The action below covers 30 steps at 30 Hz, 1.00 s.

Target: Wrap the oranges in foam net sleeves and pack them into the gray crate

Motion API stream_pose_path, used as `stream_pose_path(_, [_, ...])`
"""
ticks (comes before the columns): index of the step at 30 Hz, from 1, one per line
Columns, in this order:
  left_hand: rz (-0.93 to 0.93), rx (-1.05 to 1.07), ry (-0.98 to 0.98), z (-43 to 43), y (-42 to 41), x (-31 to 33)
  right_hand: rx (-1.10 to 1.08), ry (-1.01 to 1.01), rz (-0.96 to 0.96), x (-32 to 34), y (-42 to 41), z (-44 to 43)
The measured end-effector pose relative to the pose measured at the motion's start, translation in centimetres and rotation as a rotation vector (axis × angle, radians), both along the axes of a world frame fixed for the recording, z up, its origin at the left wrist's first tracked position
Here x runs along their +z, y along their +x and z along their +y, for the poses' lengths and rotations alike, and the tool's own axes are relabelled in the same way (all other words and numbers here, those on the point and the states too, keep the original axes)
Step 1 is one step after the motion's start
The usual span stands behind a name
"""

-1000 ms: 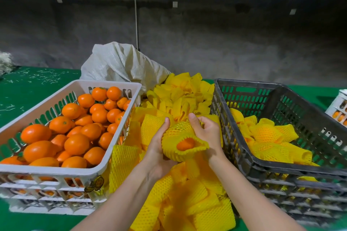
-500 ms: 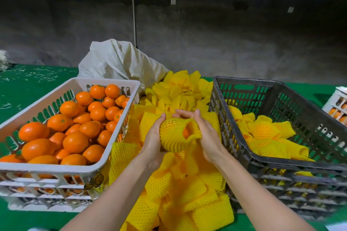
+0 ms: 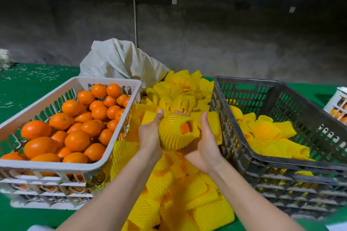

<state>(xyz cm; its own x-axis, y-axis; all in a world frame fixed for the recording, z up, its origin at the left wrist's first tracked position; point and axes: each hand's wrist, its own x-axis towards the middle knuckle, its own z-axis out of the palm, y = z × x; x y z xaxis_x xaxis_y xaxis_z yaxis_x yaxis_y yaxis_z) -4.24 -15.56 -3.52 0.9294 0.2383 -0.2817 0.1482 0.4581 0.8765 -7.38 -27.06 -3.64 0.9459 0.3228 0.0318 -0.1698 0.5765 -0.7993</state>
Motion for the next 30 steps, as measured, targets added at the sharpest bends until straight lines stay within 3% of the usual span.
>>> stream_pose_path(2, [0.122,-0.12,-0.159,0.4,0.1,0.2,0.12,-0.093,-0.105,-0.1,-0.5,-0.5])
stream_pose_path(4, [0.202,-0.285,-0.217,0.7,0.0,0.4,0.181,-0.395,-0.295,0.0,-0.8,-1.0])
stream_pose_path(7, [0.228,-0.423,-0.22,0.4,-0.3,0.3,-0.074,-0.874,-0.564,-0.2,-0.7,-0.8])
stream_pose_path(11, [0.044,-0.551,-0.201,-0.5,-0.4,0.4,-0.259,-0.86,-0.69,0.2,-0.4,-0.6])
stream_pose_path(14, [-0.038,-0.469,-0.064,-1.2,-0.1,1.1,-0.324,-0.914,-0.786,1.2,-0.4,-1.6])
stream_pose_path(17, [-0.14,-0.397,-0.083,-3.2,0.4,2.5,-0.427,-1.032,-0.796,2.5,0.1,-3.0])
stream_pose_path(20, [-0.054,-0.293,-0.038,-5.8,1.7,4.0,-0.492,-1.023,-0.664,4.3,1.3,-5.2])
stream_pose_path(23, [-0.161,-0.221,0.129,-9.3,4.0,5.0,-0.454,-0.684,-0.378,6.2,4.5,-9.0])
stream_pose_path(26, [-0.4,-0.176,0.549,-13.7,6.0,4.4,-0.572,-0.405,-0.152,7.4,9.4,-15.2])
stream_pose_path(30, [-0.725,-0.489,1.29,-18.9,7.4,2.5,-0.638,-0.289,0.277,6.1,15.2,-23.8])
